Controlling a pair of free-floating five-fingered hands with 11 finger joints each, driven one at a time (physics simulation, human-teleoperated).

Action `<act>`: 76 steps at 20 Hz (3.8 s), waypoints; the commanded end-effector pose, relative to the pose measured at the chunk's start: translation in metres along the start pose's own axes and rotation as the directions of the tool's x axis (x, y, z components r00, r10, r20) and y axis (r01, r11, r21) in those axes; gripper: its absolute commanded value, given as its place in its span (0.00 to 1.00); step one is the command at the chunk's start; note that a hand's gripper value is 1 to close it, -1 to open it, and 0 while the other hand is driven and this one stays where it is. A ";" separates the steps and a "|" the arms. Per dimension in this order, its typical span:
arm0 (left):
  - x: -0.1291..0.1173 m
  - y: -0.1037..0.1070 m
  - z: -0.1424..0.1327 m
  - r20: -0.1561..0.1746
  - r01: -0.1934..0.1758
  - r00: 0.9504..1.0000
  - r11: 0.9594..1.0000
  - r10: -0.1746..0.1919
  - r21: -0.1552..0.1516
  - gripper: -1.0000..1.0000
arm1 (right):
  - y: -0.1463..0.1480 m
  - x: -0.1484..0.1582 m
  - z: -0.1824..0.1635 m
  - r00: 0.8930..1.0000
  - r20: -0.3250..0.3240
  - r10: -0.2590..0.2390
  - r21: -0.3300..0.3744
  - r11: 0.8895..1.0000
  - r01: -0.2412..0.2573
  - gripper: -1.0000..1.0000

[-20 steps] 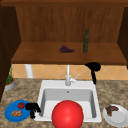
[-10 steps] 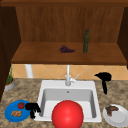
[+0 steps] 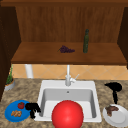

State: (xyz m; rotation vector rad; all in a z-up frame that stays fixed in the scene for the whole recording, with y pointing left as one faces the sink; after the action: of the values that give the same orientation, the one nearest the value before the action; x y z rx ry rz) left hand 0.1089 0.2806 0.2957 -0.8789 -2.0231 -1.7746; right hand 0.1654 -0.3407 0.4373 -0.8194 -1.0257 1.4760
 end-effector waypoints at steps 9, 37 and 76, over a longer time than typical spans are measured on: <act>0.000 0.000 0.000 0.000 0.000 1.000 1.000 0.000 0.000 0.50 | 0.093 -0.023 -0.021 0.994 -0.106 0.023 0.059 0.998 -0.017 0.00; 0.000 0.000 0.000 0.000 0.000 1.000 1.000 0.000 0.000 0.50 | 0.224 -0.055 -0.124 0.998 -0.035 0.042 0.213 0.977 -0.034 0.00; 0.000 0.000 0.000 0.000 0.000 1.000 1.000 0.000 0.000 0.50 | 0.212 -0.089 -0.202 0.972 0.227 0.053 0.163 0.982 -0.092 1.00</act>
State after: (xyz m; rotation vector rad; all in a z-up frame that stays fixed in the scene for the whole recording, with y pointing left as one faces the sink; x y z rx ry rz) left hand 0.1089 0.2806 0.2957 -0.8789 -2.0231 -1.7746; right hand 0.2820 -0.3912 0.1695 -0.5929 -0.9741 1.6671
